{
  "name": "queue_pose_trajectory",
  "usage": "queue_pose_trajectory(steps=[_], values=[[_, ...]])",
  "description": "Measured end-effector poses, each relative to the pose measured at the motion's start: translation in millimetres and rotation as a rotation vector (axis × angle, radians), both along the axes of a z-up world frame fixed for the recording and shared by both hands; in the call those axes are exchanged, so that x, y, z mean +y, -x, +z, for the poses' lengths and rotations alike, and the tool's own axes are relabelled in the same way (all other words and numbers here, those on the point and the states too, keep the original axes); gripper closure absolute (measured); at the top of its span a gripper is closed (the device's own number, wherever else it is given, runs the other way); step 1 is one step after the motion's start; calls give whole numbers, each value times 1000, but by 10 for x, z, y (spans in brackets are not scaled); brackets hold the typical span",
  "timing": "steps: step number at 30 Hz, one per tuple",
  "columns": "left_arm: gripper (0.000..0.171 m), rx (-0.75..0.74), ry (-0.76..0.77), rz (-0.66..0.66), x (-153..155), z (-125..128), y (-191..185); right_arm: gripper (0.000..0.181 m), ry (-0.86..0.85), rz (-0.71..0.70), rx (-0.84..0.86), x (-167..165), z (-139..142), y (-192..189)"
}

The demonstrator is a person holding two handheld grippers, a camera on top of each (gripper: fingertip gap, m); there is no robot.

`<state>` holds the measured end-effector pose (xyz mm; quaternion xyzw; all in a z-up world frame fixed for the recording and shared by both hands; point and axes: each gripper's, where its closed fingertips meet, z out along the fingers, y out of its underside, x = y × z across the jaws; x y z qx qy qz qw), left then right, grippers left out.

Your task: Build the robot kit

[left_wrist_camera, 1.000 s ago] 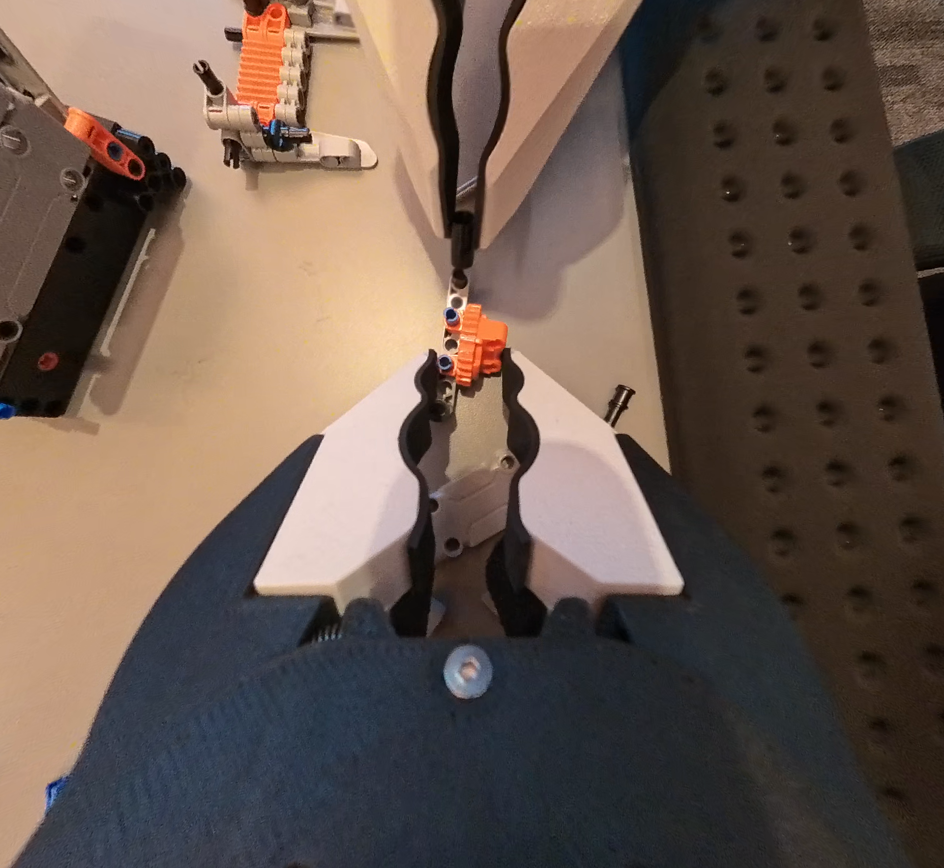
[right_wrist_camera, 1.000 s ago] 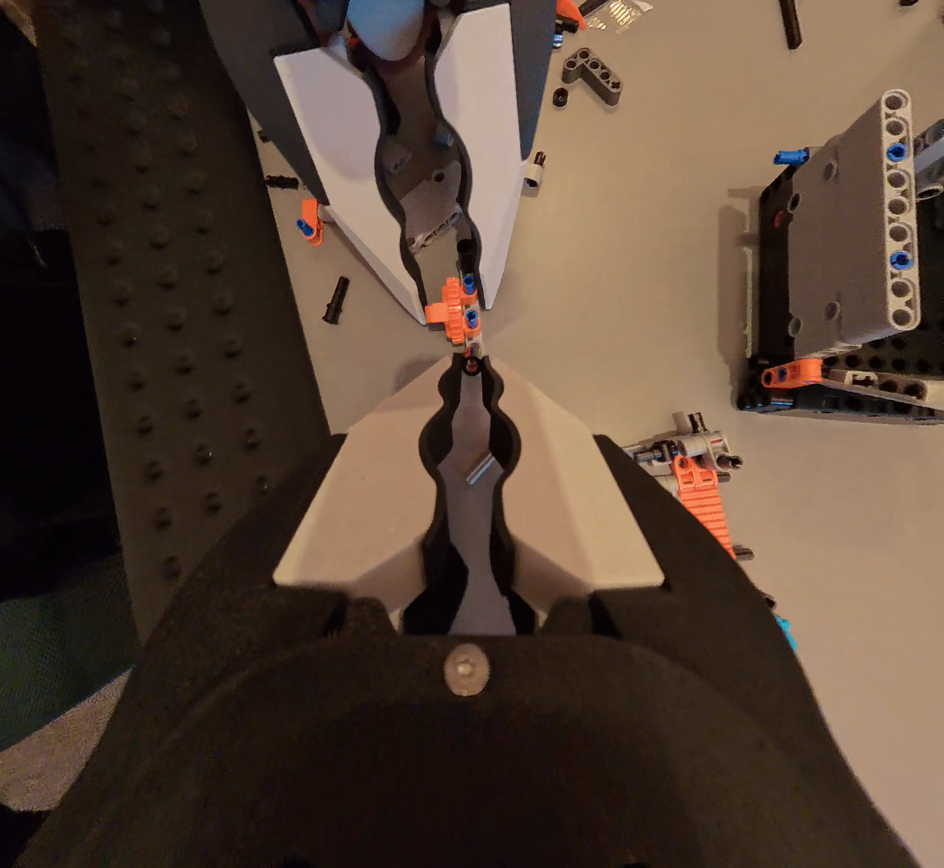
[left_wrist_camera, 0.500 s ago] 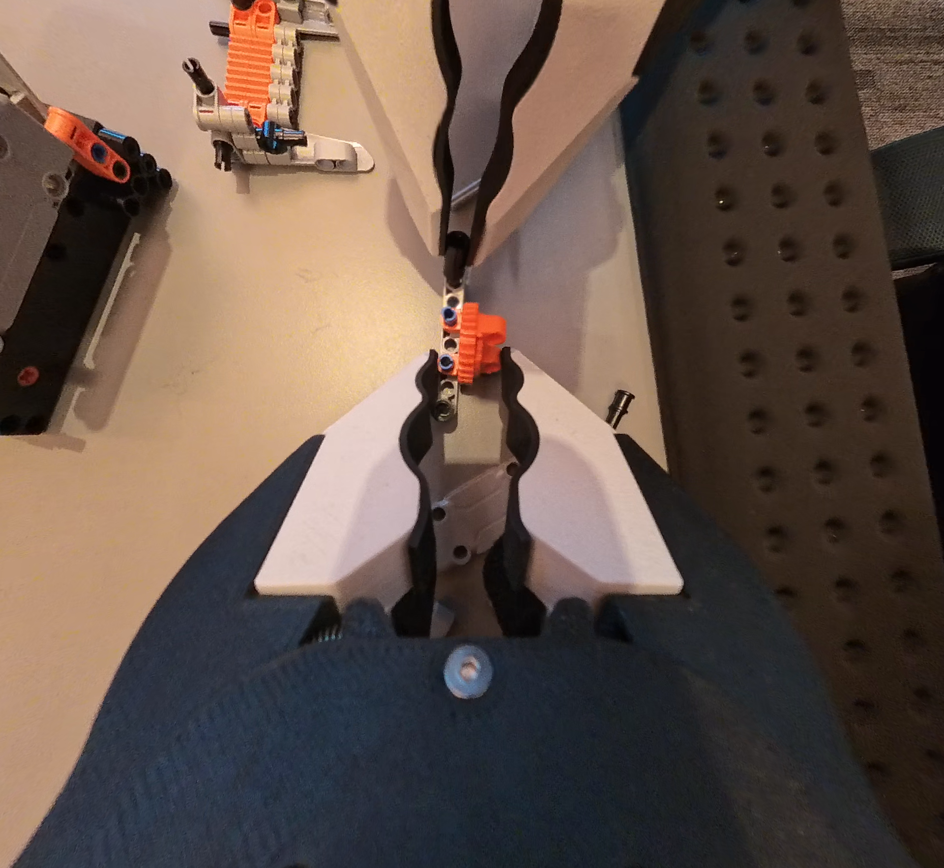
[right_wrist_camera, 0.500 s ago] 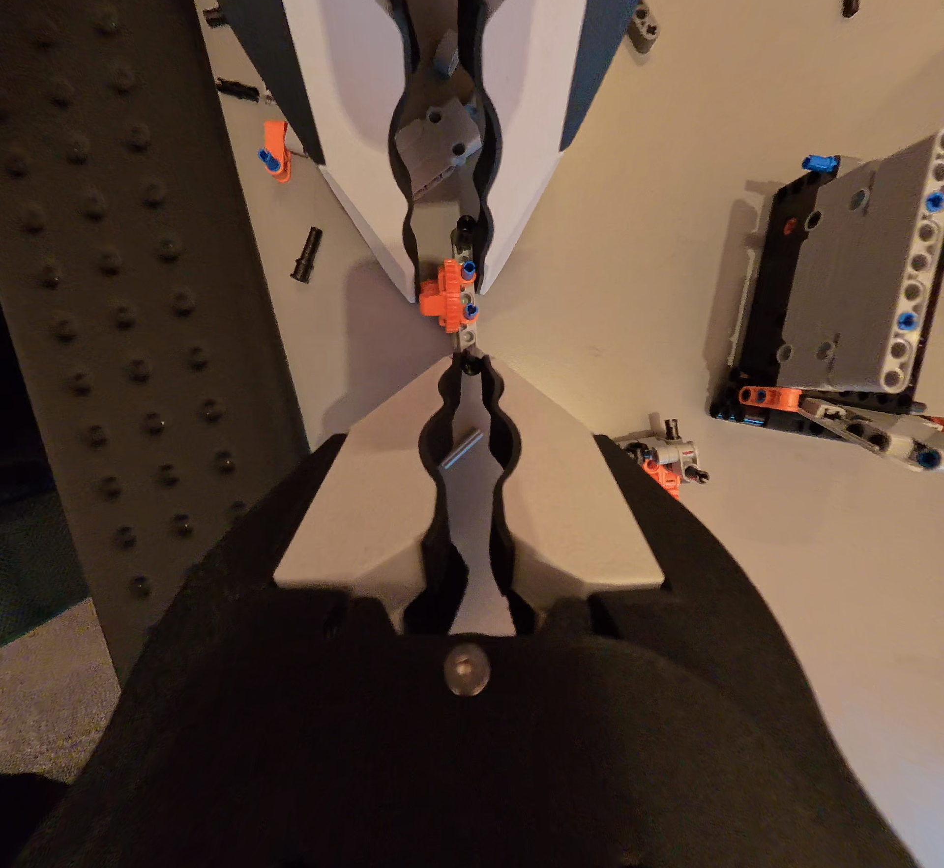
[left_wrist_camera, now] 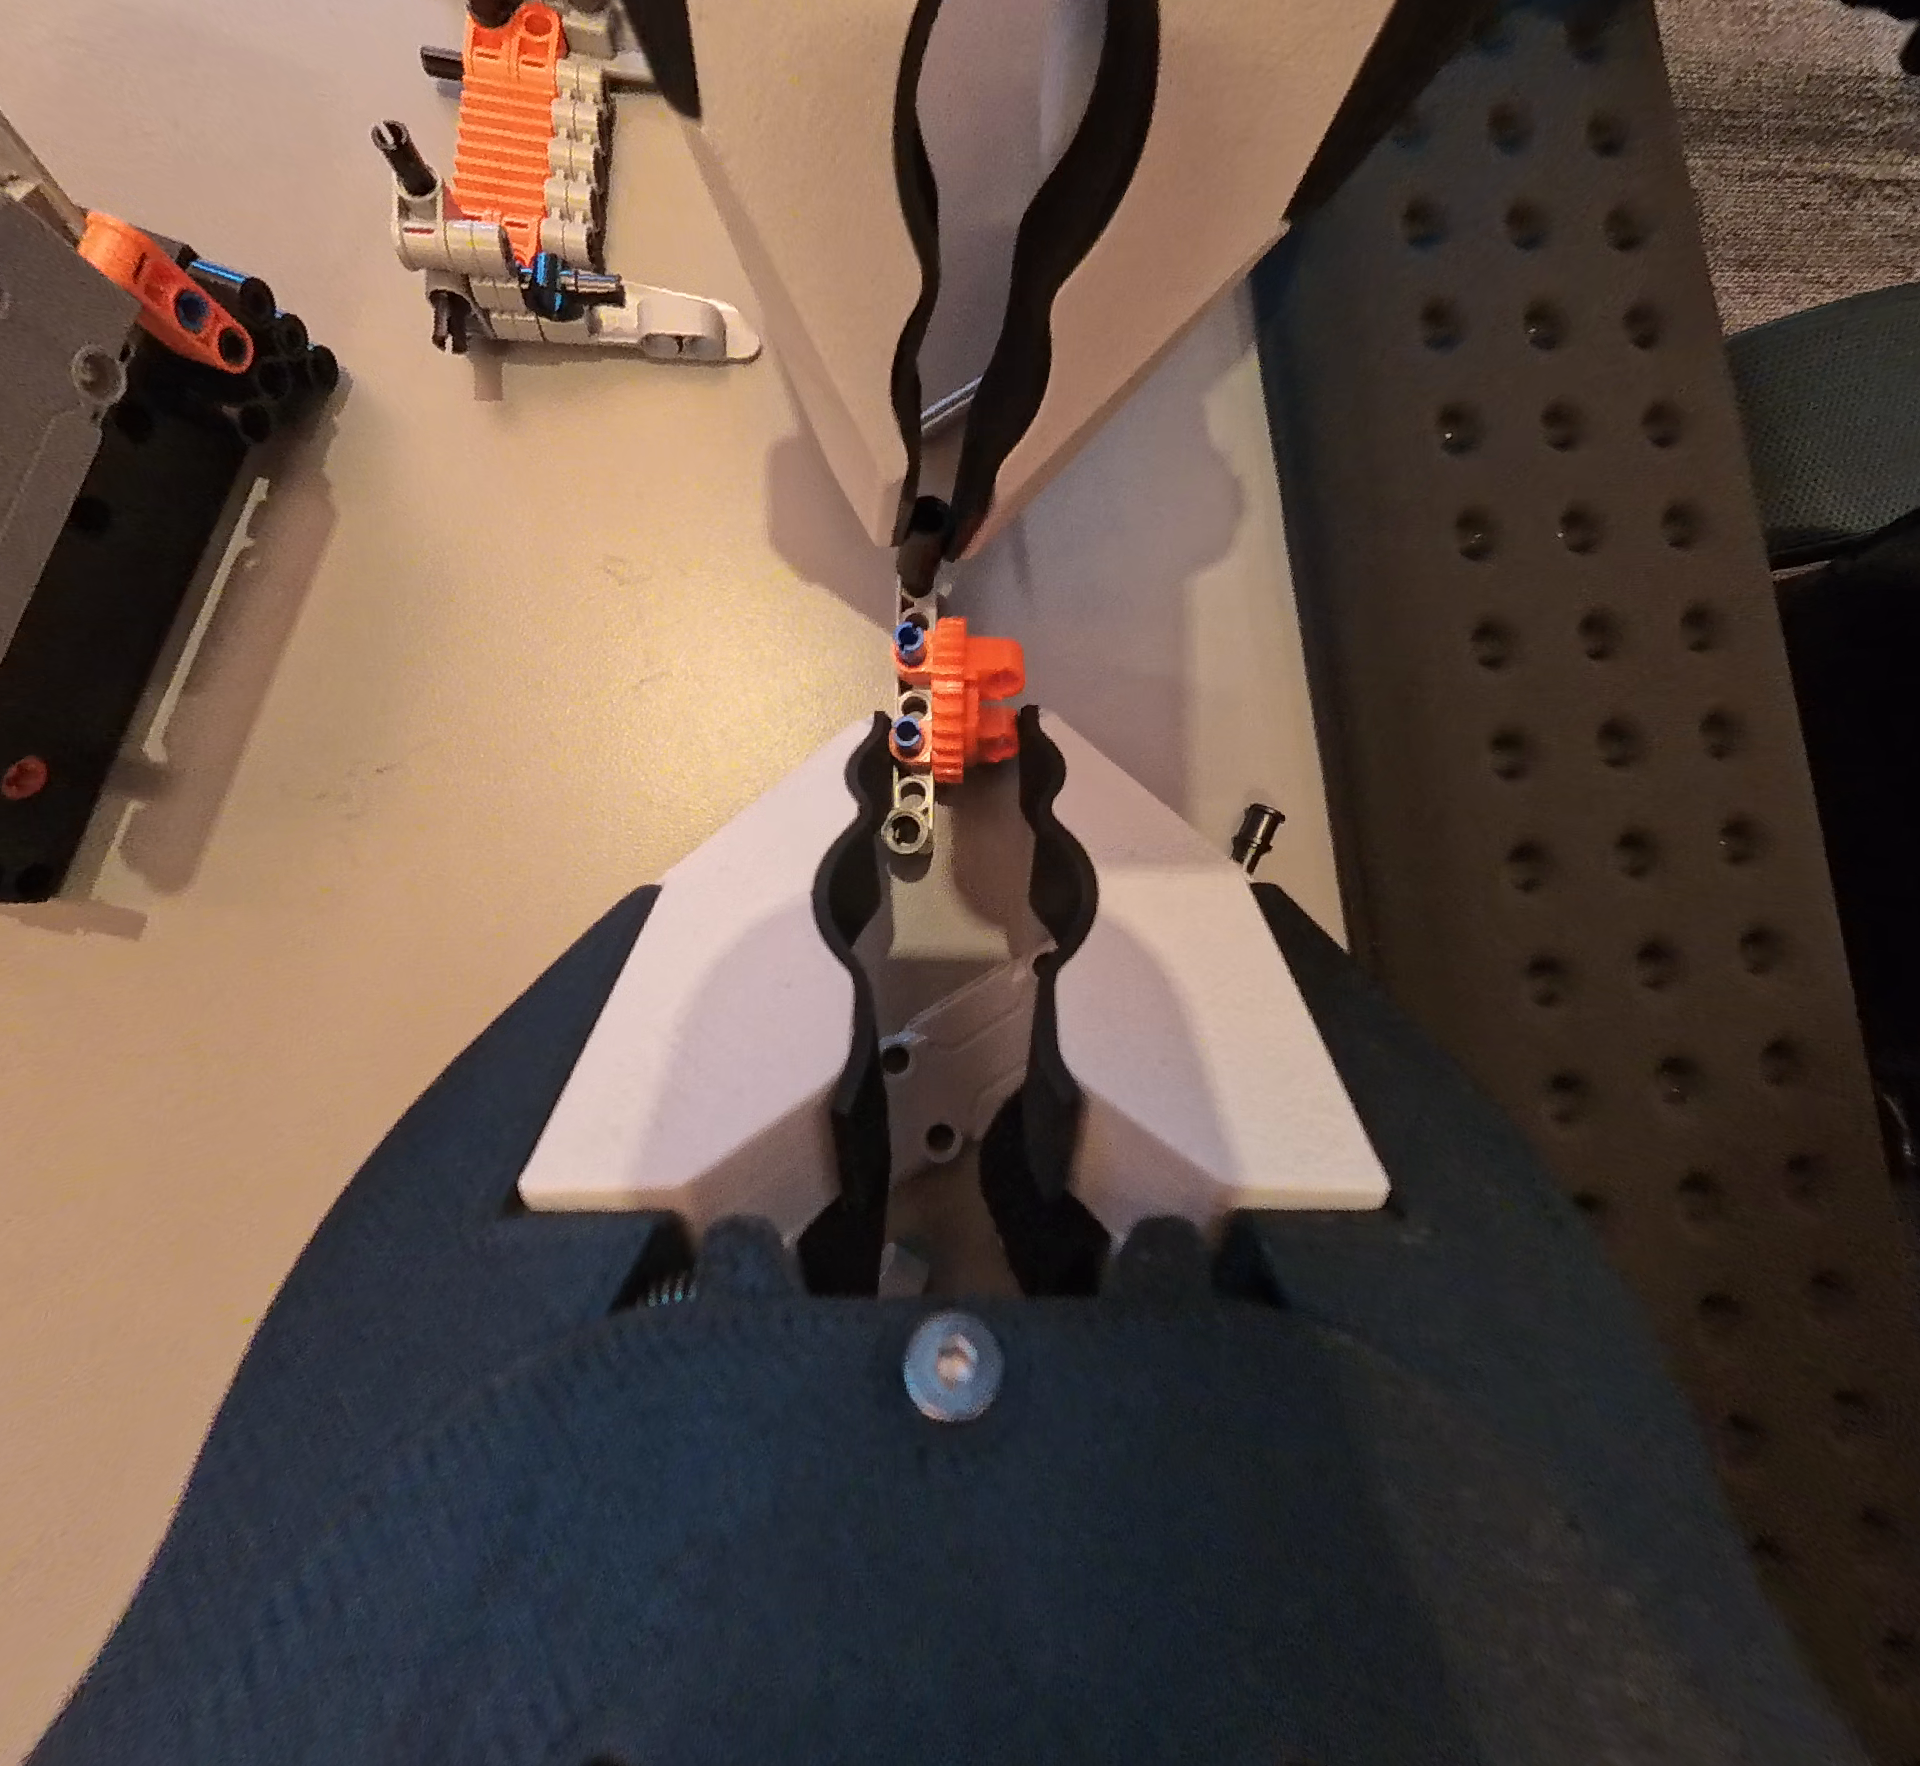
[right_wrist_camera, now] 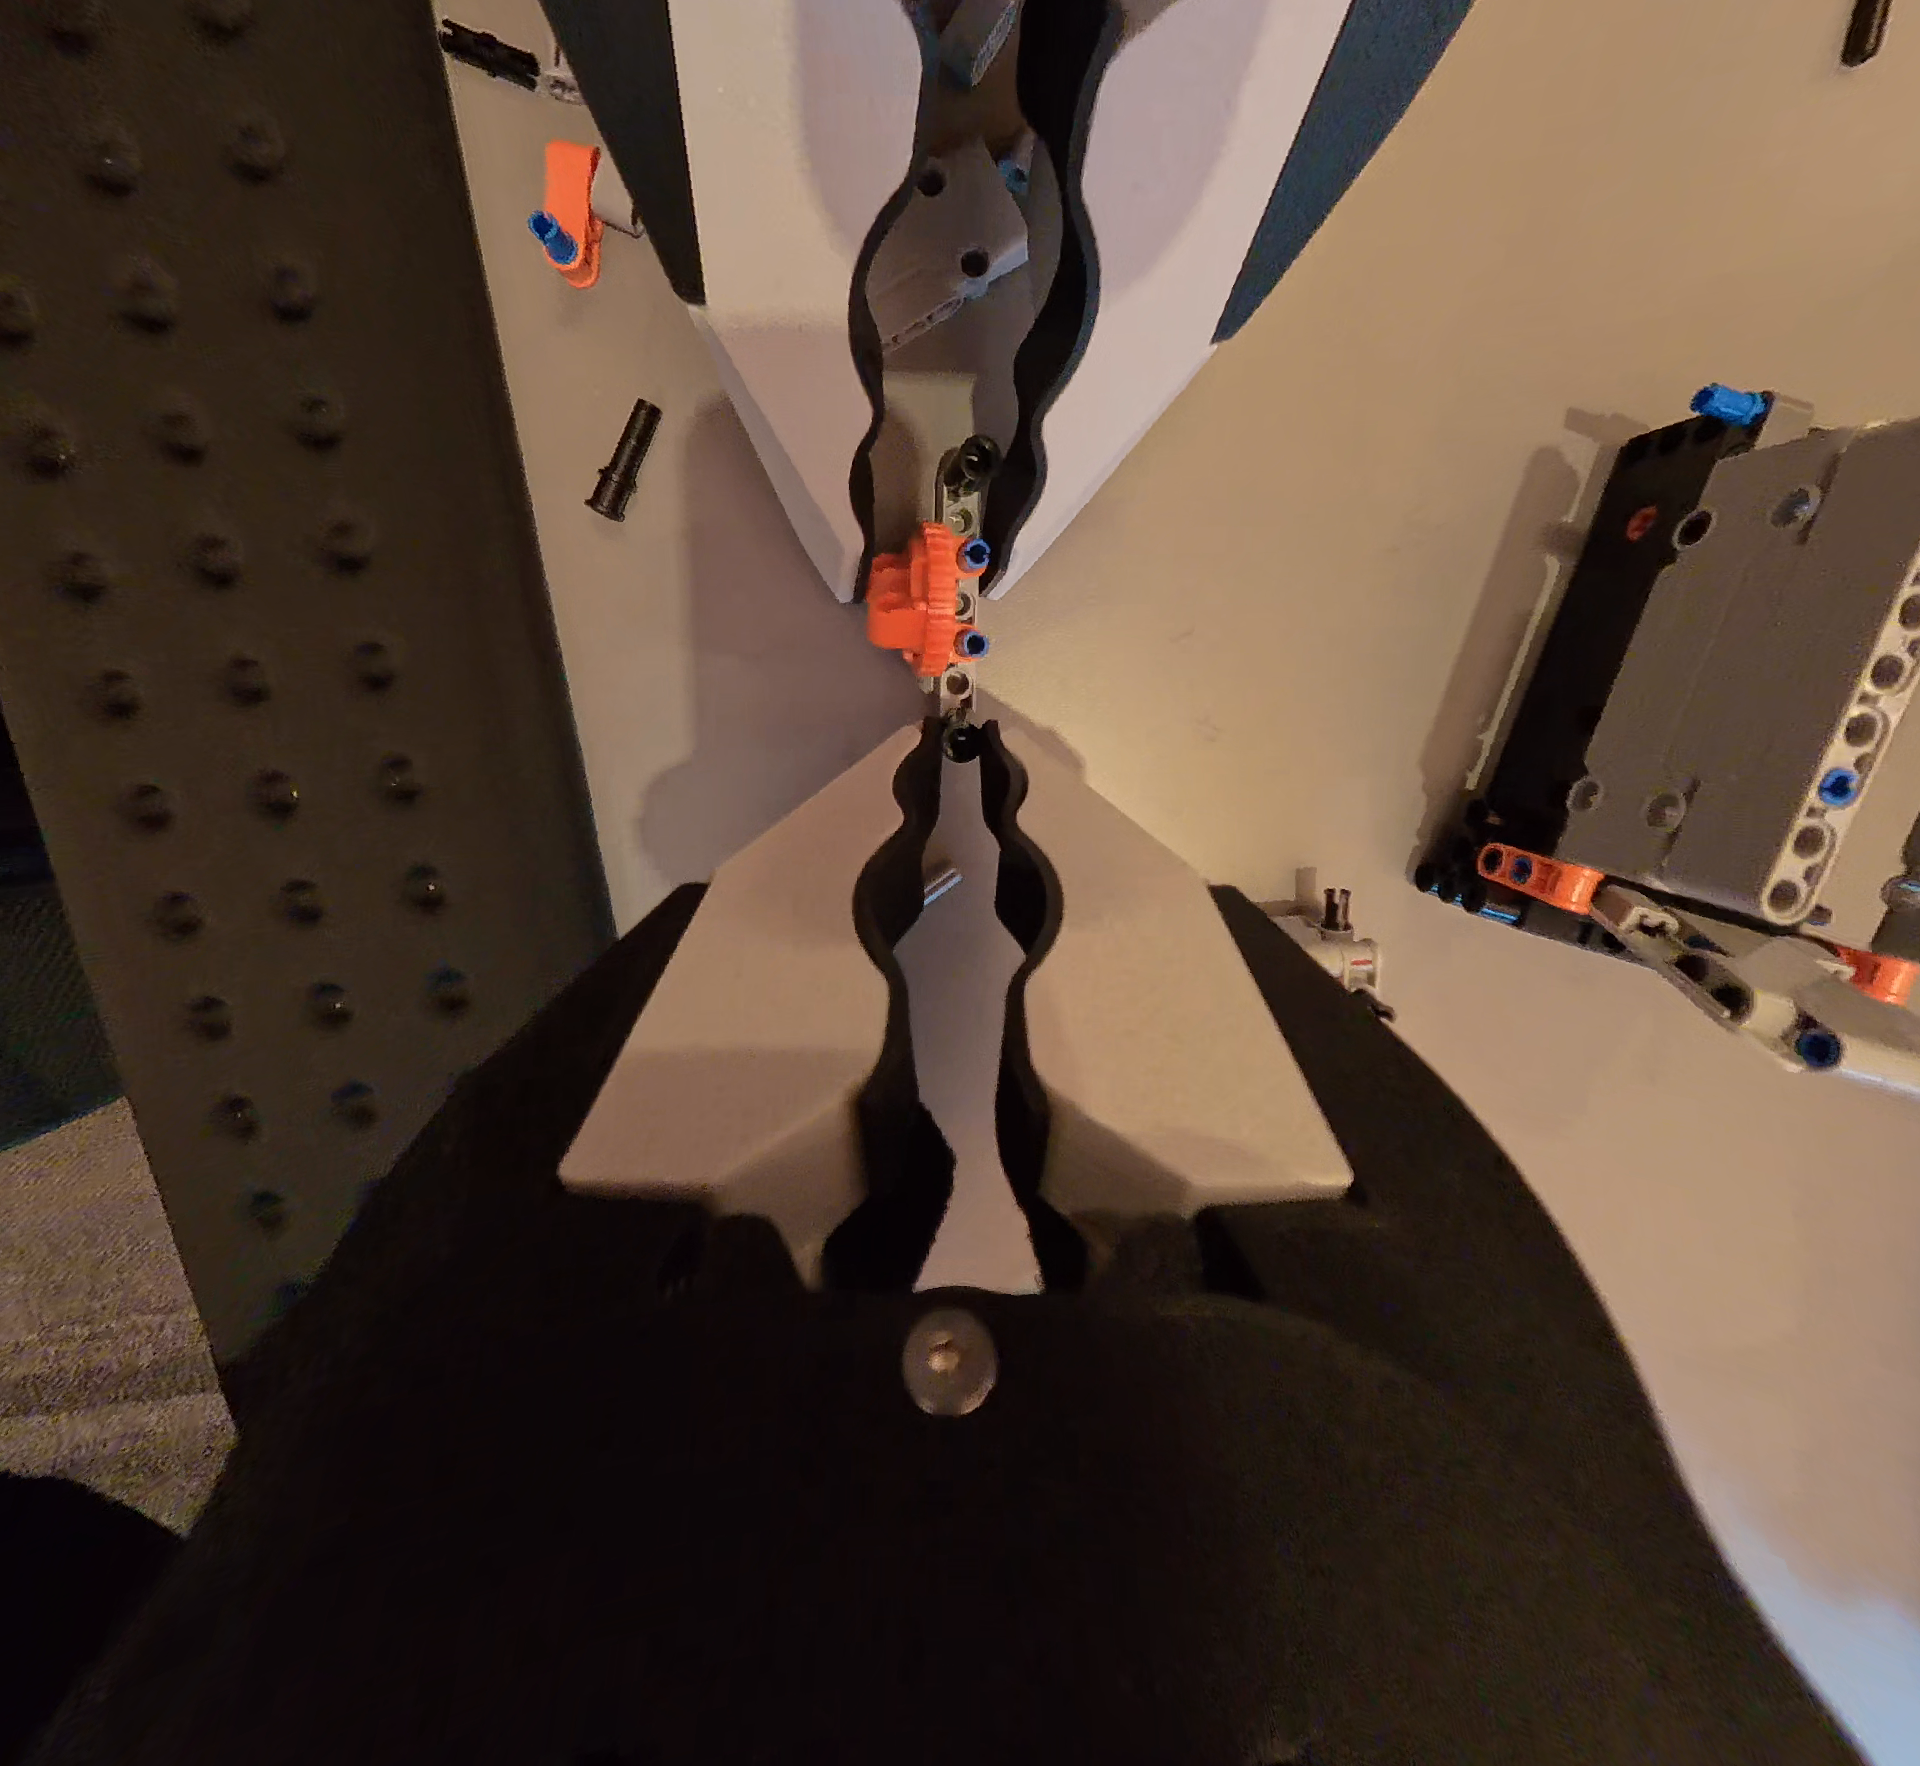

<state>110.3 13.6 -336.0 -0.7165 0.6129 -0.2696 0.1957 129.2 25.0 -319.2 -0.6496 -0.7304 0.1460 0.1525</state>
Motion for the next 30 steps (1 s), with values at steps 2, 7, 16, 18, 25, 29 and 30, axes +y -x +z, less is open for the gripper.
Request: queue_pose_trajectory(steps=[2, 7, 16, 18, 25, 29, 30], values=[[150, -2, 1, 0, 0, 0, 0, 176, 5, 23, -14, -4, -1, 7], [150, -11, 7, 0, 1, -1, -2, 176, 27, 53, -47, -2, -11, 23], [150, -8, -18, -8, 3, -2, -12, 176, 142, 17, 63, -9, -72, -4], [149, -5, -16, -8, 2, -3, -13, 175, 169, -4, 89, -8, -72, -2], [150, -22, -11, -3, -5, 1, -38, 159, 164, -148, 221, 102, 55, -26], [150, -89, -72, -8, 22, 144, -94, 157, 190, -229, 363, 123, 217, -45], [150, -106, -101, -7, 39, 194, -101, 156, 204, -256, 414, 140, 285, -39]])
